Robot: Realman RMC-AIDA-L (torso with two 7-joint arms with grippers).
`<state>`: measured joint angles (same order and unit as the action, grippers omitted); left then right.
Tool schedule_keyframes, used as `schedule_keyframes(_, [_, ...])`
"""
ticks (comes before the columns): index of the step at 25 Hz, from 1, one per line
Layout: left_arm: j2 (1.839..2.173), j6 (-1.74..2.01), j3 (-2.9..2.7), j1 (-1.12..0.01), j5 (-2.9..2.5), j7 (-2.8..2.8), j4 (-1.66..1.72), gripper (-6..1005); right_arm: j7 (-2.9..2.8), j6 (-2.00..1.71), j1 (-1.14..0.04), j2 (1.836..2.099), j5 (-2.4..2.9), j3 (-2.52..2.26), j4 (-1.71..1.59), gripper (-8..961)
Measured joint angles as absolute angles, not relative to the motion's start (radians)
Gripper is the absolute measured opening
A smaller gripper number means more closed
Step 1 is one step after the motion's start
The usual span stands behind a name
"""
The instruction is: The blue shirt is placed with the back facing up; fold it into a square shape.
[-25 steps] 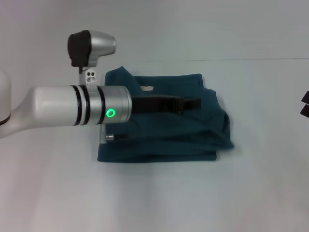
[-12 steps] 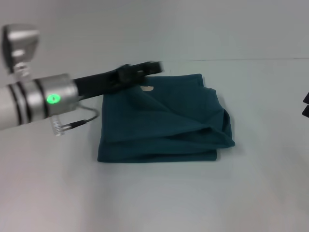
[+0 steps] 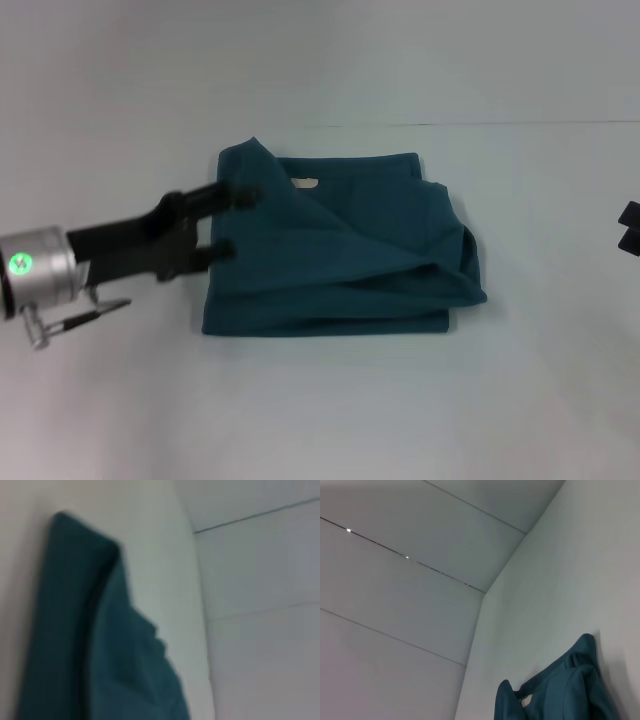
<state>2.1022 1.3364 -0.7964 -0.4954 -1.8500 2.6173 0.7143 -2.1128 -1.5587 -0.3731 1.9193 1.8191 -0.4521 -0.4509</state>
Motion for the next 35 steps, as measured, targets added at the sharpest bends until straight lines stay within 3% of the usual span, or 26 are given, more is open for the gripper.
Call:
schedule_keyframes(10, [2.115,1.316,-0.761,-0.460,-1.911,2.675,0.664,905,-2.100,-1.554,-0.377,1.921,1.838,-0.453,-0.451,640])
schedule_keyframes(30, [2.115,1.208,-0.772,-0.500,-1.916,2.674,0.567,897,-2.099,-1.552,-0.381,1.922,1.844,-0.452,-0.451,640])
schedule_keyframes(35, [2.133,1.169,-0.764,-0.508,-1.906,2.661,0.563,885,-2.098,-1.552,-0.379,1.923,1.844,-0.453,-0.451,640])
